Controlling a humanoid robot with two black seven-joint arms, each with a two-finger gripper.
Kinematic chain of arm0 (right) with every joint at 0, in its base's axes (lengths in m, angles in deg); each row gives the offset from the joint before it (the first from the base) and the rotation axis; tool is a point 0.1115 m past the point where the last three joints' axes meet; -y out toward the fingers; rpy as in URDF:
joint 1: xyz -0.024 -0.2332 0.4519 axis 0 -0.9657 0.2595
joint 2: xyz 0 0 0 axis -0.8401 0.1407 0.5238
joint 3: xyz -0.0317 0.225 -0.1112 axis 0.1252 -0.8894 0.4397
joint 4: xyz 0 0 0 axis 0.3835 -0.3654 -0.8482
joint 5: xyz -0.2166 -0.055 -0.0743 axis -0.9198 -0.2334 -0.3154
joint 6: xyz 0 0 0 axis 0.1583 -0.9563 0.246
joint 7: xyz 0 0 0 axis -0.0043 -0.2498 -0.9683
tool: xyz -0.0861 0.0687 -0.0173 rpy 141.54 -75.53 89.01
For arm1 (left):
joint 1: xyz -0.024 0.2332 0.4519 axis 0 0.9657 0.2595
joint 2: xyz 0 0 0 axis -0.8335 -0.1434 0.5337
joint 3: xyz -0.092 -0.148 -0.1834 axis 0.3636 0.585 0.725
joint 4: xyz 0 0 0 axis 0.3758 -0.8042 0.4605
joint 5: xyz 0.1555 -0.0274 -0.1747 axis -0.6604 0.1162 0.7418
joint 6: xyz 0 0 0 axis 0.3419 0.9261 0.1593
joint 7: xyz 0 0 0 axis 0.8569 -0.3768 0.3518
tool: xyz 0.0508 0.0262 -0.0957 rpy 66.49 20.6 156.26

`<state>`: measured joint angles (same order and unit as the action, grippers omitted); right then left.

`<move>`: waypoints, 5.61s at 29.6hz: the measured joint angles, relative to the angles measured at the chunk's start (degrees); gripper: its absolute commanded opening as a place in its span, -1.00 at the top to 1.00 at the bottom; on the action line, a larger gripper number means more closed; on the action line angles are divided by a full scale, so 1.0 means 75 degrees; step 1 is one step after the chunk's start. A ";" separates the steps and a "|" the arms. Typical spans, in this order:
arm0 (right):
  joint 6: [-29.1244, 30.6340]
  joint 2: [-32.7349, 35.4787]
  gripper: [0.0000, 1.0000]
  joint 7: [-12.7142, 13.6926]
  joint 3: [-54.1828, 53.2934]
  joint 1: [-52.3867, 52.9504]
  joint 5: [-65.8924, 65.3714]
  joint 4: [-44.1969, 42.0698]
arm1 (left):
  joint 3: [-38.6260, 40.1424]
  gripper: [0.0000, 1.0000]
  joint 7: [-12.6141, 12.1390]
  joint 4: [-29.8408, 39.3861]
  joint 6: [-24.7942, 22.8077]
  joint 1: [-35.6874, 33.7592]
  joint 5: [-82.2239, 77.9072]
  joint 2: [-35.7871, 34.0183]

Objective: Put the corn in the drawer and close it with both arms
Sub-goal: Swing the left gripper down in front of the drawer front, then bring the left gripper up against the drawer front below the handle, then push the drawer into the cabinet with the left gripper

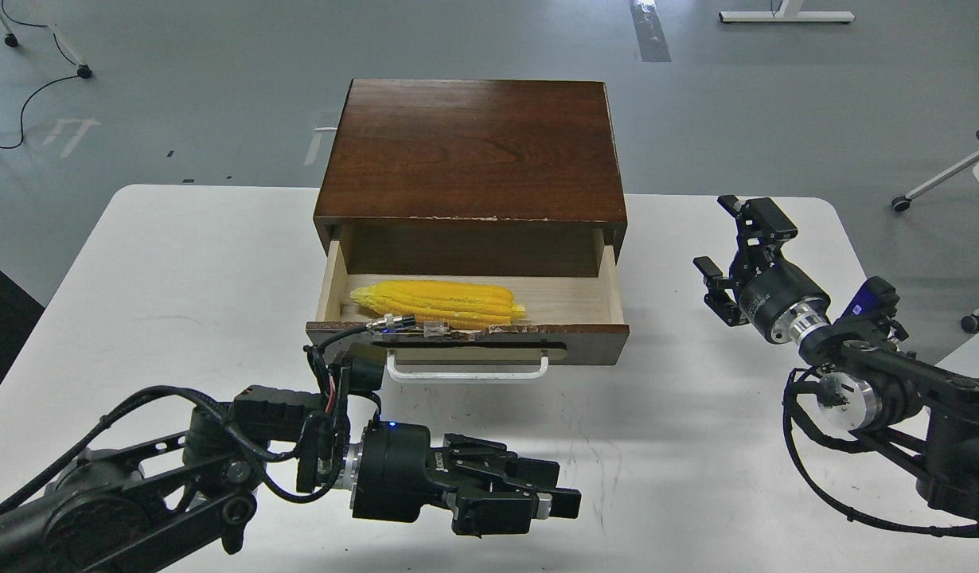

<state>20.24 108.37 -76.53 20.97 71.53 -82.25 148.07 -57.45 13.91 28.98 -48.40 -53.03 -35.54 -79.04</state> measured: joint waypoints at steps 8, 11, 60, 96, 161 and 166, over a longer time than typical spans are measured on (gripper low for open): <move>0.0000 0.0000 -1.00 0.0000 -0.0003 -0.0014 0.0000 0.0002 | 0.0008 1.00 -0.0409 -0.0529 -0.0001 0.0026 0.1134 -0.0233; 0.0000 -0.0006 -1.00 0.0000 -0.0003 -0.0015 0.0000 0.0003 | 0.0010 1.00 -0.0472 -0.0751 -0.0001 0.0056 0.1312 -0.0312; 0.0014 -0.0033 -1.00 0.0000 -0.0008 -0.0176 0.0001 0.0023 | 0.0672 1.00 -0.1303 -0.1330 0.0009 0.0091 0.3256 -0.0323; 0.0013 -0.0033 -1.00 0.0000 -0.0012 -0.0260 0.0001 0.0037 | 0.0812 1.00 -0.1290 -0.1649 0.0016 -0.0023 0.3391 -0.0244; 0.0013 -0.0032 -1.00 0.0000 -0.0011 -0.0470 0.0001 0.0073 | 0.0926 1.00 -0.1268 -0.3409 -0.0002 -0.1084 0.3922 0.0129; 0.0013 -0.0032 -1.00 0.0000 -0.0011 -0.0471 0.0001 0.0073 | 0.0922 1.00 -0.1268 -0.3527 -0.0002 -0.1162 0.3986 0.0141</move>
<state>20.34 108.12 -76.53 20.88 68.00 -82.25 148.61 -50.53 4.39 2.52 -48.42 -61.74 -5.65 -77.99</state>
